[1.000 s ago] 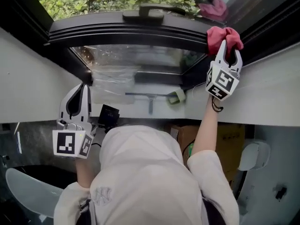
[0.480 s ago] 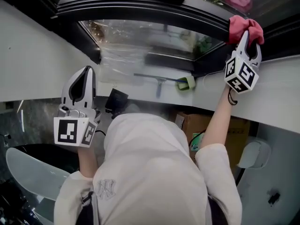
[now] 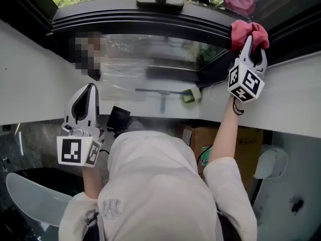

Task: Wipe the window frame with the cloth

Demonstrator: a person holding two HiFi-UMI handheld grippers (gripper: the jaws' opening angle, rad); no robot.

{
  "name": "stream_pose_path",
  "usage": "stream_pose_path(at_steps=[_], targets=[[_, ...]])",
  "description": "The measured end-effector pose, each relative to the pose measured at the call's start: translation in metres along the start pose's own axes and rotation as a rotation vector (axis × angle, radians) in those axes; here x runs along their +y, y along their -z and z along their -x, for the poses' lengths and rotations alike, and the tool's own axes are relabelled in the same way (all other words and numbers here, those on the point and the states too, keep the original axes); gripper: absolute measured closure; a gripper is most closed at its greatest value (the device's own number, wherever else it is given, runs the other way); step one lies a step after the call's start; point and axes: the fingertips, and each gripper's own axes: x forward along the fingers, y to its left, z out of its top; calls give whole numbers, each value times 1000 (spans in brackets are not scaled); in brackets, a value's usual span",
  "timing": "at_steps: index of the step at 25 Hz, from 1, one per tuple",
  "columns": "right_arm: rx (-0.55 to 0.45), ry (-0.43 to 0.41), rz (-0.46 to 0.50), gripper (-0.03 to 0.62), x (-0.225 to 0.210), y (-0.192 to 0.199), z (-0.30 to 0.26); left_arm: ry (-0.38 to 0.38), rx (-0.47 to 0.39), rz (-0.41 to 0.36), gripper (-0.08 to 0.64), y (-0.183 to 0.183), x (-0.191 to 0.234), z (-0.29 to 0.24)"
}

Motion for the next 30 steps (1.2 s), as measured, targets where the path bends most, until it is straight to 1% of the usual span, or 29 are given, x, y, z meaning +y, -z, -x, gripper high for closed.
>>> stream_pose_path(at_steps=[12,24,30], targets=[[5,24,-46,509,3,1,2,57,-6,-8,551,-2,-18,-15],[-22,-19,-46,511,29,-9,6,97,-10,-13,552,-4,-32,-27],[-30,-31,-39,512,42,-13,8,94,-13,-15,552,-4,-34,-26]])
